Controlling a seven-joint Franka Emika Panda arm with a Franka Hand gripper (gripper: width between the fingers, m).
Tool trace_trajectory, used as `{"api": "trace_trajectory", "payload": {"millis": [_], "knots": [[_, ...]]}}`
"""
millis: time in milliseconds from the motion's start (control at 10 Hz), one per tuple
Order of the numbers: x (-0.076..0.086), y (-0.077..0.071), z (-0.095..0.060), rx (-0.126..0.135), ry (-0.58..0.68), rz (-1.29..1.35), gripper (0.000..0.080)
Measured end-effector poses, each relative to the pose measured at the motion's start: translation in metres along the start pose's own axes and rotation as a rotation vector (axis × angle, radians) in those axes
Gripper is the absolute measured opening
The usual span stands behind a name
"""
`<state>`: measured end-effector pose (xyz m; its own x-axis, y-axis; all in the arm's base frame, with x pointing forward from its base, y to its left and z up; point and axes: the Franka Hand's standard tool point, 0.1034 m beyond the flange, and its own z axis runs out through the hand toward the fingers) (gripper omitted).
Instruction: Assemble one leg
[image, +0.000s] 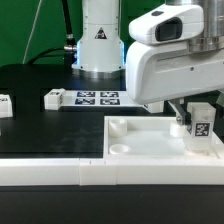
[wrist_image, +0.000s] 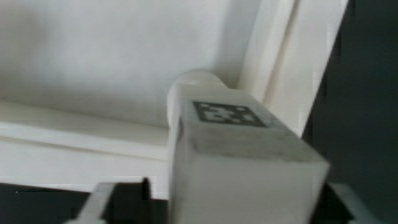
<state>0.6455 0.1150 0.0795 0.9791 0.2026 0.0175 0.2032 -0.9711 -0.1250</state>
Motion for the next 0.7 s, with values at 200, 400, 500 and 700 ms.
{"api": "trace_trajectory", "payload": {"millis": [200,400,500,700], "knots": [[0.0,0.0,0.0,0.0,0.0,0.0,0.0288],[-0.0001,0.0,0.0001,0.001,0.0,0.029,0.0288],[-0.0001,-0.0004,0.0001,0.001,0.0,0.03,0.0288],[-0.0003,-0.0008,0.0017,-0.013,0.021,0.294,0.0288]]}}
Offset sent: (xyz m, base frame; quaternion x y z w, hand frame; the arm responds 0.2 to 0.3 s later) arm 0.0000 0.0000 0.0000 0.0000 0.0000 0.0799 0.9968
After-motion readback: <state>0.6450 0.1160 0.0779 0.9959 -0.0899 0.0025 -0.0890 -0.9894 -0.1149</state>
